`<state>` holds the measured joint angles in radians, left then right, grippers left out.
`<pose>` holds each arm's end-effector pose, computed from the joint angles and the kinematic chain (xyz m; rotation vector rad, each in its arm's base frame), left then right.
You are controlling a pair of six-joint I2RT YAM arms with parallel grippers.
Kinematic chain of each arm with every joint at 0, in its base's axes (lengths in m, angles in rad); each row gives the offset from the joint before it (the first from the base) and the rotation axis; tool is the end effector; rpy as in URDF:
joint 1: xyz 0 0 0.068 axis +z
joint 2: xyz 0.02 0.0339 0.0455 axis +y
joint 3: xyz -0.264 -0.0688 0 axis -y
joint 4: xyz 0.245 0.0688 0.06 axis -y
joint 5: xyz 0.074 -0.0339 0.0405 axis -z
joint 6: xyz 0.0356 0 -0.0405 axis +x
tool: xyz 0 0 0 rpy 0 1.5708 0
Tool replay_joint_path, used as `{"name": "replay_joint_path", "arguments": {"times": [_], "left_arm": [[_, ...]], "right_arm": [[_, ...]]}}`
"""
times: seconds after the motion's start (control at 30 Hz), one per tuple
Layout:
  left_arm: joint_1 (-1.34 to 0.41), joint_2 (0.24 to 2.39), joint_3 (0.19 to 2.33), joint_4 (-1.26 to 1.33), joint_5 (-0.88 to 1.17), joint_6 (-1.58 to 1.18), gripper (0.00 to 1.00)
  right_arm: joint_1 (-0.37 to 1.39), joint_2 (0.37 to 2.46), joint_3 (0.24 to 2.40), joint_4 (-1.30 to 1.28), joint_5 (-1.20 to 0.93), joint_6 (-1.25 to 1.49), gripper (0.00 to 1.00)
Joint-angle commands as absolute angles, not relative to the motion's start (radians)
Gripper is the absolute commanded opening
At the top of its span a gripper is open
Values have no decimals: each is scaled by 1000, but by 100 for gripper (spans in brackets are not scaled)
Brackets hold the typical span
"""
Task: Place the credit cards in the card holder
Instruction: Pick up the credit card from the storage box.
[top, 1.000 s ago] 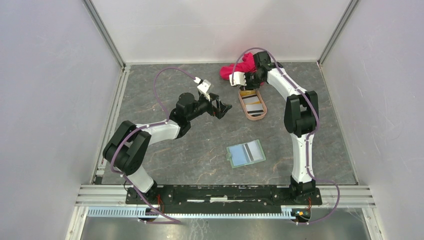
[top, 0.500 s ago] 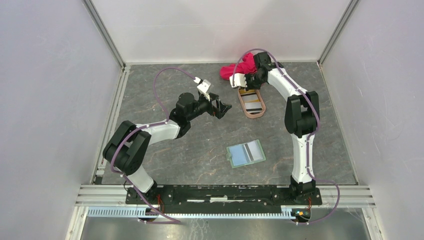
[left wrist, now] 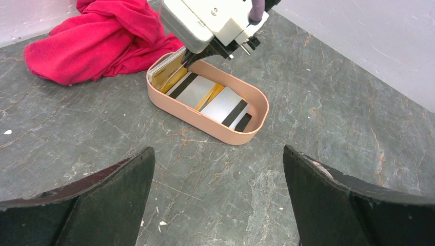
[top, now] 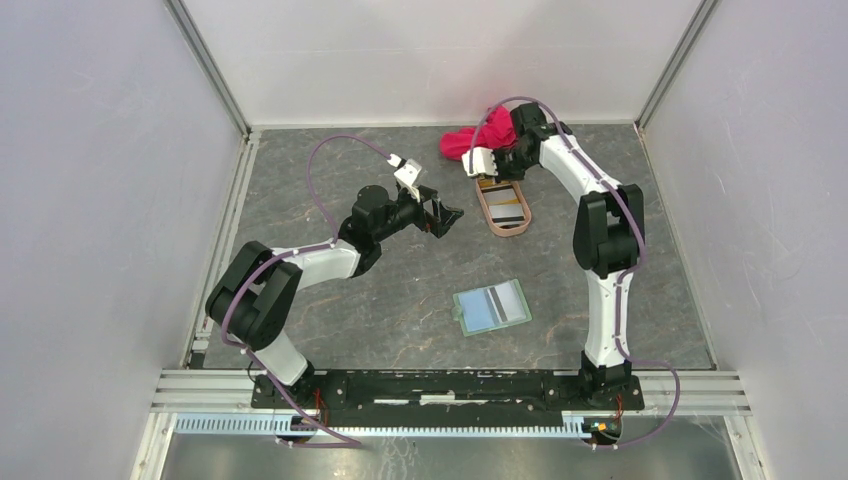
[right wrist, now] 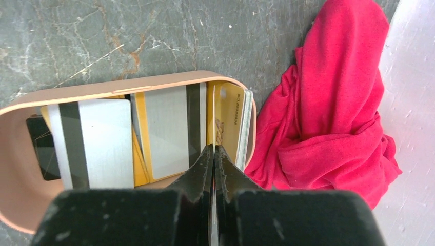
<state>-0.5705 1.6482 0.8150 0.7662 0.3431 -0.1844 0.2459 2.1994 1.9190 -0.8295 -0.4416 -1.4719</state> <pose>0.2939 -0.2028 0.2285 0.5903 1.5989 -0.8508 0.4565 0.1303 0.2218 -1.9910 1.5429 0.1223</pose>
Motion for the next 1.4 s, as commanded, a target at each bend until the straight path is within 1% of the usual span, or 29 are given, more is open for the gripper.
{"name": "replay_joint_path", "arguments": {"times": [0.0,0.07,0.2,0.37,0.57,0.67,0.73,0.8,0.87,0.9,0.93,0.97,1.03,1.07,1.1,1.13,1.17,1.3,1.37], "left_arm": [[-565,1640,812,827,363,-162,100],[-565,1640,811,829,363,-163,100],[-559,1636,803,850,371,-174,100],[-538,1626,763,944,427,-234,100],[-497,1592,630,1306,586,-462,100],[-503,1583,541,1543,668,-625,100],[-525,1579,458,1721,673,-707,100],[-580,1516,386,1734,649,-667,100],[-668,1420,304,1688,577,-565,100],[-712,1365,277,1618,537,-507,100],[-778,1276,254,1530,485,-439,100],[-834,1204,232,1376,418,-330,100],[-947,1077,220,1164,267,-204,100],[-987,1036,213,1109,209,-181,100],[-1016,1006,198,1102,175,-163,100],[-1031,990,178,1118,152,-159,100],[-1041,984,160,1143,142,-163,100],[-1045,1019,171,1179,125,-272,100],[-1044,1058,196,1184,90,-346,100]], "right_arm": [[237,2125,1905,-873,-476,-1509,2],[232,2112,1901,-878,-490,-1501,0],[223,2073,1886,-881,-523,-1465,0],[207,1964,1803,-903,-607,-1426,0],[191,1769,1653,-1042,-790,-1425,0],[192,1613,1486,-1052,-937,-1399,0],[192,1506,1353,-1015,-1026,-1336,0],[193,1402,1237,-973,-1111,-1257,0],[193,1313,1133,-913,-1200,-1158,0],[193,1269,1080,-863,-1232,-1083,0],[191,1222,1034,-796,-1264,-998,0],[183,1166,974,-699,-1292,-902,0],[158,1074,842,-473,-1357,-662,0],[146,1059,795,-399,-1410,-569,0],[137,1049,751,-328,-1462,-497,0],[134,1029,705,-219,-1477,-388,0],[134,1022,677,-162,-1468,-325,0],[134,1003,613,57,-1390,-31,0],[134,995,563,250,-1327,235,0]]}}
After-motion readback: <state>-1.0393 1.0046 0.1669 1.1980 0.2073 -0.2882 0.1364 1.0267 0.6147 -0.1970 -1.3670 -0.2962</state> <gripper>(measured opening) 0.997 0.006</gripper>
